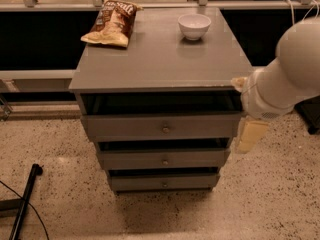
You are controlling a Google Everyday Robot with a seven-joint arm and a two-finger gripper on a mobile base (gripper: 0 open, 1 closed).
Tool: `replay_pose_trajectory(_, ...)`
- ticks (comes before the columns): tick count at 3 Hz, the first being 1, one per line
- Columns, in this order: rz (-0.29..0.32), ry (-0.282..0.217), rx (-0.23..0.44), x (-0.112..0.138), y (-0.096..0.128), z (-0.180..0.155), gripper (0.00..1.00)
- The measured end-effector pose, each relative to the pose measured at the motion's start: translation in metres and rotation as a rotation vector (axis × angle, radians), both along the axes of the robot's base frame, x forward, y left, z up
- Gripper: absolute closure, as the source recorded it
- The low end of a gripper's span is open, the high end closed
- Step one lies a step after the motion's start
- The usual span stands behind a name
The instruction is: Open top drawer
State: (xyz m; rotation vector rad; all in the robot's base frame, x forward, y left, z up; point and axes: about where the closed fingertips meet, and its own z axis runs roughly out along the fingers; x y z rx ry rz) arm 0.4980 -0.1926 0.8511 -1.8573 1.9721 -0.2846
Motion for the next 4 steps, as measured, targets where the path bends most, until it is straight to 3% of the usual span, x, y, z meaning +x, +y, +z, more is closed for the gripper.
replay_pose_trajectory(1,0.028,-0.056,-0.099,0.009,-0.013,-0.027,0.0)
replay_pose_trajectory(2,0.028,-0.056,-0.099,0.009,-0.013,-0.027,0.0)
replay_pose_trajectory(3,0.078,-0.029,-0.037,0.008,-0.005,-0.037,0.0)
replay_pose_trajectory(4,0.147,-0.03,0.133,0.013,0.004,-0.048,0.0)
